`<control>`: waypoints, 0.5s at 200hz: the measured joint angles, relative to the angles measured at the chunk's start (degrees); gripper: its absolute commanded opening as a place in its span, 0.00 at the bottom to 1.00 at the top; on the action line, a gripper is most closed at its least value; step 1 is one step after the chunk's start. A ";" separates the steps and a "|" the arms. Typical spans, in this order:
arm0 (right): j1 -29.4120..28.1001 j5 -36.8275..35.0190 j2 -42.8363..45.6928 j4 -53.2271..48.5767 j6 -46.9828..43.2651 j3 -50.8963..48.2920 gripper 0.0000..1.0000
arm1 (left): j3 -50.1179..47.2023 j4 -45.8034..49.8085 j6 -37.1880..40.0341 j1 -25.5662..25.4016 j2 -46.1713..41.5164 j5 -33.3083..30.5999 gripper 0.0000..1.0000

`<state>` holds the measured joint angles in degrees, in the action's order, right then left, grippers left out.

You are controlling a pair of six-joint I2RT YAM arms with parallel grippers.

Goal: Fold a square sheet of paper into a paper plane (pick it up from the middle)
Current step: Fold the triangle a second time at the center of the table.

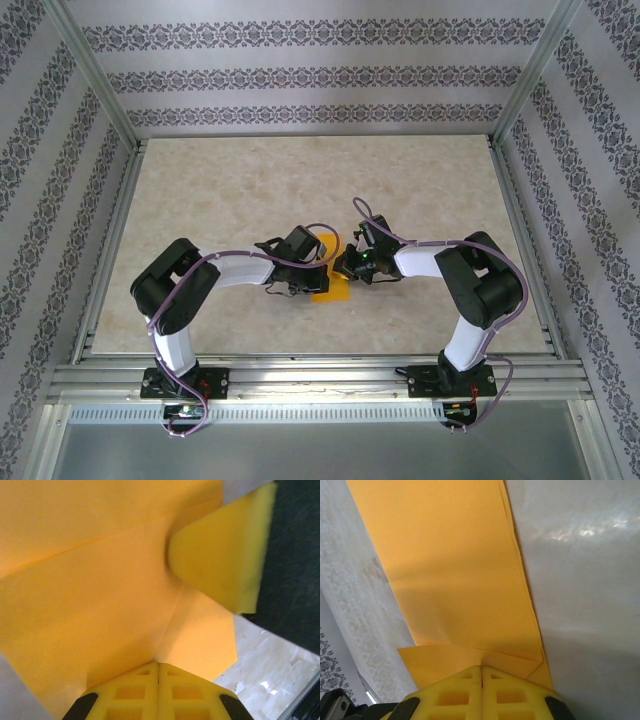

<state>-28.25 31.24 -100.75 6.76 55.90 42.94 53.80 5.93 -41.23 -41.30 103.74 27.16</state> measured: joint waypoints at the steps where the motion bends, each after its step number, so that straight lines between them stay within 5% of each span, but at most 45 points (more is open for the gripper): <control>1: 0.00 0.00 0.00 -0.02 0.00 0.00 0.00 | -0.02 -0.02 0.00 0.00 -0.02 0.00 0.00; 100: -0.02 -0.02 0.52 -2.08 -0.96 0.07 0.00 | -7.74 -7.15 -1.55 0.02 -4.26 0.31 0.04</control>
<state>-28.27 31.22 -100.22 4.69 54.94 43.00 46.06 -1.21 -42.78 -41.28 99.48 27.46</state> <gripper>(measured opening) 0.049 0.063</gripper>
